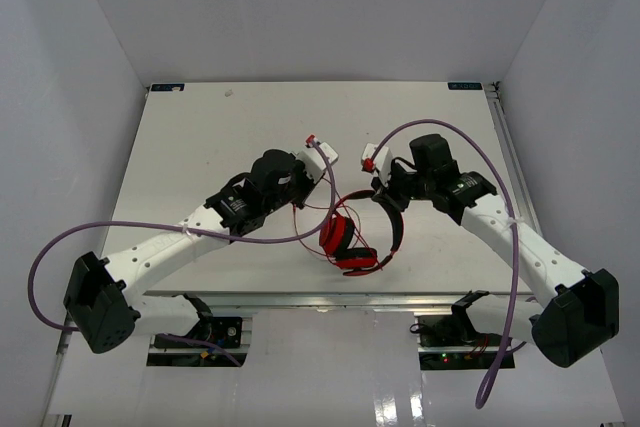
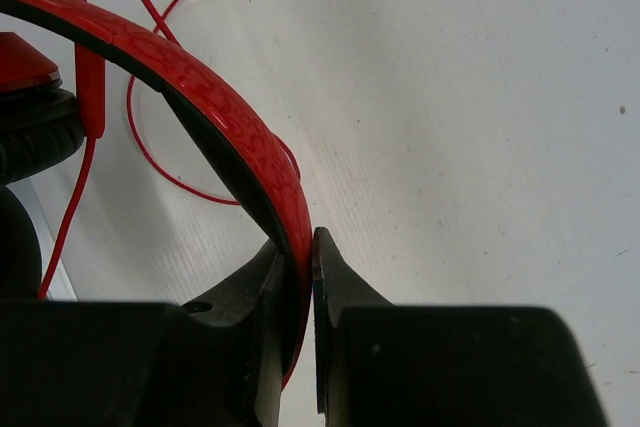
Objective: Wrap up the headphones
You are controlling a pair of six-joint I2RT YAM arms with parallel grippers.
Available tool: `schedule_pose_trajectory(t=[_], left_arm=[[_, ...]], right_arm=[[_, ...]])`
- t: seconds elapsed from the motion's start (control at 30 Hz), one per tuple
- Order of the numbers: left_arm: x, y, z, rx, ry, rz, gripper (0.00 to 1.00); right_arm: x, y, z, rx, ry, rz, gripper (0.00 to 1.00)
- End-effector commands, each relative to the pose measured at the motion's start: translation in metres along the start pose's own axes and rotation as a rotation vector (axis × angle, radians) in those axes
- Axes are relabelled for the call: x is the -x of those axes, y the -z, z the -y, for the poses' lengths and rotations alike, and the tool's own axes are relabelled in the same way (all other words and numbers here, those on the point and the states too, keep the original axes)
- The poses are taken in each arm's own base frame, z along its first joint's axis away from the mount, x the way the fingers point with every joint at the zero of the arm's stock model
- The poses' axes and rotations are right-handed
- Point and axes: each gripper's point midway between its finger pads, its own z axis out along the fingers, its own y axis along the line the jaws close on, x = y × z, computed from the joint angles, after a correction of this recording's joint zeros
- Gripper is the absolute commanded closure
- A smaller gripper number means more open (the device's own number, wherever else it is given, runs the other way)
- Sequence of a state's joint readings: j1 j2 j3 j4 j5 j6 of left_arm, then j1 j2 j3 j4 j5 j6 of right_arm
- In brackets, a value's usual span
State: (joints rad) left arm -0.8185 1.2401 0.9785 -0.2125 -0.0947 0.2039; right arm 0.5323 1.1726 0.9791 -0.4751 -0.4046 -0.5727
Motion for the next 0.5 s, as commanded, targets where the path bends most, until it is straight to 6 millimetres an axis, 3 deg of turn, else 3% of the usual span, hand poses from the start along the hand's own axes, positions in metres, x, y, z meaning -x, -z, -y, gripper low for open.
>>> schedule_pose_trajectory(t=[0.0,0.2,0.37,0.43,0.47], left_arm=[[0.015,0.002,0.023,-0.140,0.096,0.096,0.65],[0.011,-0.005,0.041,-0.222,0.146,0.110,0.65],[0.005,0.001,0.044,-0.255,0.190,0.179,0.68],[-0.009,0.003,0.051,-0.291,0.247,0.186,0.67],[-0.003,0.005,0.054,-0.321,0.255,0.231,0.66]], right_arm=[[0.033,0.017,-0.018,0.071,-0.024,0.110,0.92],[0.050,0.030,-0.019,0.060,-0.052,0.157,0.92],[0.068,0.049,-0.013,0.023,-0.069,0.214,0.92],[0.077,0.058,-0.012,0.023,-0.091,0.243,0.92],[0.082,0.065,-0.013,0.032,-0.094,0.262,0.92]])
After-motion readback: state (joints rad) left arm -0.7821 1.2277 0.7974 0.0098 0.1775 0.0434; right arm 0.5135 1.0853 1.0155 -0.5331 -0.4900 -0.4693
